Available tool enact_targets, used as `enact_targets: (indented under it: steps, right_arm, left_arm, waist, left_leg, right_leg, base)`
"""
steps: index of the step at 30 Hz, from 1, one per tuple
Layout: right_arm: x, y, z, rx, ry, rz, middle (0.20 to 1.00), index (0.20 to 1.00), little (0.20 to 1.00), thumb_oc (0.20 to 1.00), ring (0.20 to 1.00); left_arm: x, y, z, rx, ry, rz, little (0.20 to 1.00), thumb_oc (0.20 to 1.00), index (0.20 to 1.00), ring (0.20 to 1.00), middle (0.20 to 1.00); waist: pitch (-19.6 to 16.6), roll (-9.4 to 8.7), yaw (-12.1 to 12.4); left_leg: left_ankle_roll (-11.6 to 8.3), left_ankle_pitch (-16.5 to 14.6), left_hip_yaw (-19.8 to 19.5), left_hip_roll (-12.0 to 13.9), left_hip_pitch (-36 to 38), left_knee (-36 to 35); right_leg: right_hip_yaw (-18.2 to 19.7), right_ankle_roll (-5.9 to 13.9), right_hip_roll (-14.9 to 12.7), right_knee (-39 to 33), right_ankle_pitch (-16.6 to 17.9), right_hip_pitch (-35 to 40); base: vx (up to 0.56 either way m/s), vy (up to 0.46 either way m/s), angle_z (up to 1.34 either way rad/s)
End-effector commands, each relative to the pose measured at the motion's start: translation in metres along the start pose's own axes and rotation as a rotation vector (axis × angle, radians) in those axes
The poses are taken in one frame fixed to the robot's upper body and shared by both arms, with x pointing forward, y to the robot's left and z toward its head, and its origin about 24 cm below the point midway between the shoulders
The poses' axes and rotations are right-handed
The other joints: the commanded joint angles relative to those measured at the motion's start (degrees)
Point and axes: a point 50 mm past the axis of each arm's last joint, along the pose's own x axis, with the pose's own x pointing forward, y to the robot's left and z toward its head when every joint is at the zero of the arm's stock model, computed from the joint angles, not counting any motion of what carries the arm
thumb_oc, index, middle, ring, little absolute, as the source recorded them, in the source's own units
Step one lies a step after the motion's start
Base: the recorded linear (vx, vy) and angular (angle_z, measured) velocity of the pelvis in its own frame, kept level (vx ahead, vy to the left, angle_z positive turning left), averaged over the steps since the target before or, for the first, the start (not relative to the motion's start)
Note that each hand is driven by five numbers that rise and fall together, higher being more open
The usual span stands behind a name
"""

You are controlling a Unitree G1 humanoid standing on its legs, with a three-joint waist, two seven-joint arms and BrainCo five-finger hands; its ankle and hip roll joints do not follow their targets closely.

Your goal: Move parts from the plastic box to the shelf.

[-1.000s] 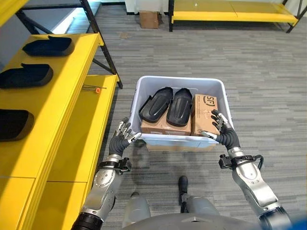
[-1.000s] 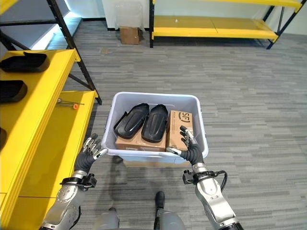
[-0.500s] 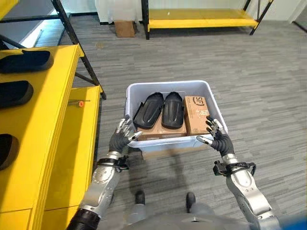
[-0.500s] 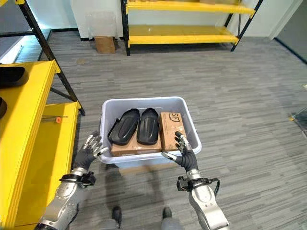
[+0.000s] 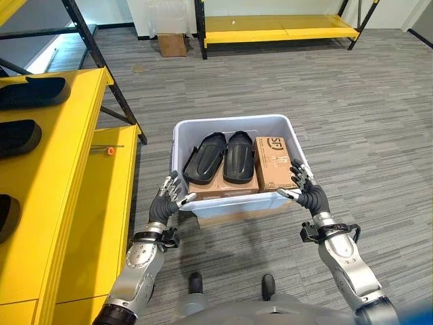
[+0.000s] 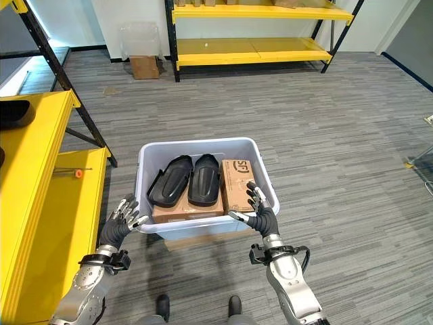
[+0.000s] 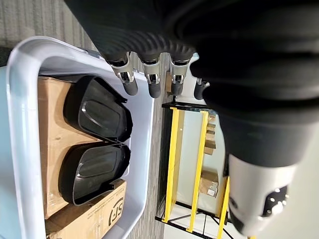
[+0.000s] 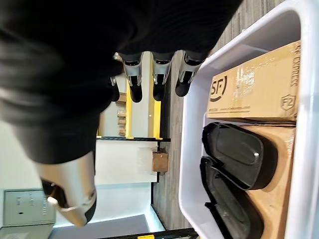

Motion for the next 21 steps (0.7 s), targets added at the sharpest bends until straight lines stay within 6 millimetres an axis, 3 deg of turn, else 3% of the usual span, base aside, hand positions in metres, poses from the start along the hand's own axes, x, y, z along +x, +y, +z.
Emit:
enact_targets:
  steps: [1,4,6,13,21]
  right_arm:
    - [0.034,-0.006,0.048,-0.065,-0.212,-0.041,1.000,1.000,1.000,1.000,1.000]
    - [0.046,-0.003,0.056,-0.072,-0.236,-0.055,1.000,1.000,1.000,1.000,1.000]
    - [0.069,0.003,0.073,-0.083,-0.282,-0.081,1.000,1.000,1.000,1.000,1.000]
    - [0.102,0.011,0.116,-0.071,-0.384,-0.152,1.000,1.000,1.000,1.000,1.000]
    - [0.126,-0.004,0.157,-0.106,-0.456,-0.281,1.000,1.000,1.000,1.000,1.000]
  left_arm:
    - [0.012,-0.012,0.029,-0.014,-0.136,-0.068,1.000,1.000,1.000,1.000,1.000]
    - [0.014,-0.015,0.033,-0.018,-0.151,-0.077,1.000,1.000,1.000,1.000,1.000]
    - [0.017,-0.021,0.040,-0.030,-0.181,-0.093,1.000,1.000,1.000,1.000,1.000]
    - [0.023,-0.028,0.047,-0.042,-0.209,-0.090,1.000,1.000,1.000,1.000,1.000]
    - [0.026,-0.036,0.053,-0.049,-0.235,-0.107,1.000,1.000,1.000,1.000,1.000]
  waist:
    - [2.79,1.85,1.38]
    - [4.43,2.39,1.99]
    - [7.50,3.43,3.08]
    - [12.70,4.99,5.10]
    - [16.60,6.43,6.31]
  left_leg:
    - [0.03,-0.87,-1.83,2.15,-5.11,3.47]
    - [-0.10,-0.59,-2.39,2.17,-7.17,4.32]
    - [-0.28,-0.28,-3.28,2.07,-10.73,6.00]
    - [-0.32,0.10,-3.57,2.13,-16.50,8.67]
    - [-0.68,0.84,-3.54,1.80,-20.57,9.59]
  right_leg:
    - [-1.60,2.91,-3.79,2.51,-2.43,-0.07]
    - [-1.91,2.76,-3.88,2.97,-2.30,-1.69]
    - [-2.22,2.44,-3.94,4.46,-2.17,-5.09]
    - [-1.89,2.09,-3.90,7.44,-1.86,-11.27]
    - [-1.99,1.95,-4.12,9.13,-1.53,-15.48]
  base:
    - [-0.08,-0.056,0.05]
    - [-0.10,-0.037,0.15]
    - [-0.16,-0.047,0.14]
    - [-0.09,-0.020,0.06]
    - [-0.05,0.005,0.01]
